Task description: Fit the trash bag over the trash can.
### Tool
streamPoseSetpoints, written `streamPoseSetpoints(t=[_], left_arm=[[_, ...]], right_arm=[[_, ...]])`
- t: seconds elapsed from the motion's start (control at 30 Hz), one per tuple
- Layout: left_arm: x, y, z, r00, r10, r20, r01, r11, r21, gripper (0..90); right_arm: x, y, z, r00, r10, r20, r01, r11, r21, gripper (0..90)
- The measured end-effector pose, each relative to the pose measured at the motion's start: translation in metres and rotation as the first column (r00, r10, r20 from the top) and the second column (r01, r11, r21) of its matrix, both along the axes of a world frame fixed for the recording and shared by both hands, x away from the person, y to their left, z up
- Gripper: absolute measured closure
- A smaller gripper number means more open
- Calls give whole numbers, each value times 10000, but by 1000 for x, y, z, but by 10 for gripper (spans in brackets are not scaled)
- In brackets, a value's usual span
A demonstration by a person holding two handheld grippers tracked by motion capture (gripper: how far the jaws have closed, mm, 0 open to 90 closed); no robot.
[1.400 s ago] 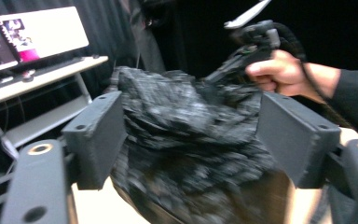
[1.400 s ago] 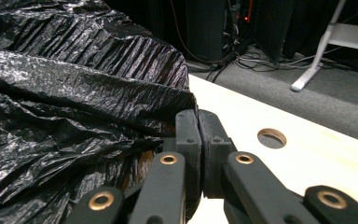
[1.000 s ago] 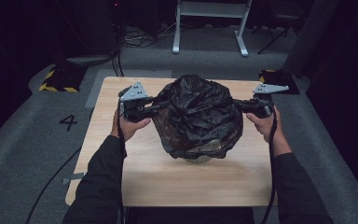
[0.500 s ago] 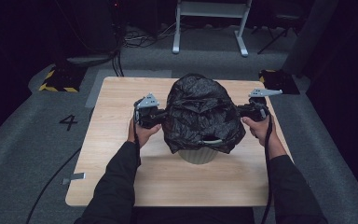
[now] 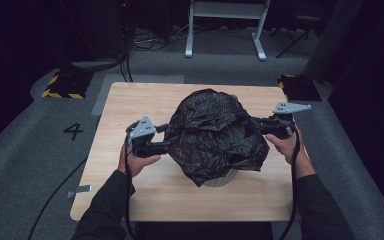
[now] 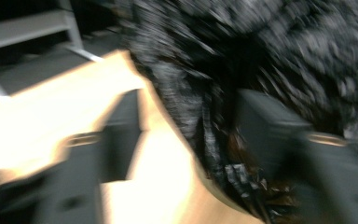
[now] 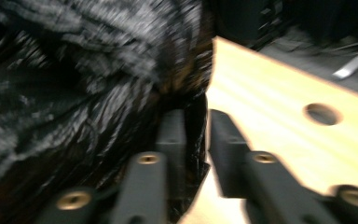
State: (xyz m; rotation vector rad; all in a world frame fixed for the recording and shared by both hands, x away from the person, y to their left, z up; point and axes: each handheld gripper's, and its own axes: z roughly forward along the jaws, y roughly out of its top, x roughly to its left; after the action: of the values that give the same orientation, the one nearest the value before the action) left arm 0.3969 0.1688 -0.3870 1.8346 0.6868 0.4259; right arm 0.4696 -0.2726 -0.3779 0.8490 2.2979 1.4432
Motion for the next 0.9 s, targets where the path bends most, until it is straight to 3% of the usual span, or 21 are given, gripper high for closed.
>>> streamPoseSetpoints(t=[0.17, 0.23, 0.33, 0.4, 0.5, 0.53, 0.57, 0.63, 0.67, 0.7, 0.73, 0.77, 0.87, 0.9], left_arm=[[-7, 15, 20, 9985, 246, 488, -214, 9976, -656, 198], [-11, 16, 28, 9970, 186, 746, -127, 9968, -791, 177], [-17, 11, 41, 9943, -1, 1067, 72, 9978, -660, 160], [-20, 5, 49, 9924, -200, 1217, 277, 9977, -613, 158], [-23, -8, 59, 9889, -644, 1340, 700, 9968, -380, 156], [-24, -20, 62, 9850, -959, 1438, 997, 9948, -191, 153], [-24, -20, 62, 9850, -959, 1438, 997, 9948, -191, 153], [-25, -32, 65, 9821, -1242, 1418, 1231, 9923, 161, 153], [-24, -47, 66, 9799, -1466, 1353, 1407, 9887, 521, 153], [-24, -47, 66, 9799, -1466, 1353, 1407, 9887, 521, 157], [-23, -53, 66, 9784, -1607, 1297, 1525, 9857, 712, 157], [-23, -59, 66, 9768, -1678, 1329, 1560, 9832, 946, 157], [-21, -71, 68, 9752, -1798, 1292, 1648, 9792, 1183, 158], [-20, -74, 69, 9750, -1798, 1304, 1624, 9776, 1336, 158]], right_arm=[[-9, -18, 19, 9935, -1006, 535, 991, 9946, 292, 458], [-14, -23, 26, 9909, -1087, 795, 1062, 9937, 352, 403], [-22, -27, 33, 9846, -1367, 1086, 1340, 9905, 315, 346], [-30, -32, 40, 9806, -1434, 1333, 1370, 9890, 563, 328], [-46, -37, 48, 9789, -1168, 1678, 1047, 9913, 797, 315], [-57, -37, 49, 9780, -987, 1840, 826, 9922, 933, 302], [-57, -37, 49, 9780, -987, 1840, 826, 9922, 933, 302], [-74, -35, 48, 9787, -512, 1986, 302, 9937, 1075, 289], [-83, -34, 46, 9780, -221, 2073, -25, 9930, 1179, 280], [-83, -34, 46, 9780, -221, 2073, -25, 9930, 1179, 280], [-98, -33, 43, 9755, 45, 2198, -338, 9910, 1296, 277], [-98, -33, 43, 9755, 45, 2198, -338, 9910, 1296, 277], [-127, -31, 39, 9639, 731, 2561, -1140, 9823, 1485, 243], [-127, -31, 39, 9639, 731, 2561, -1140, 9823, 1485, 243]])
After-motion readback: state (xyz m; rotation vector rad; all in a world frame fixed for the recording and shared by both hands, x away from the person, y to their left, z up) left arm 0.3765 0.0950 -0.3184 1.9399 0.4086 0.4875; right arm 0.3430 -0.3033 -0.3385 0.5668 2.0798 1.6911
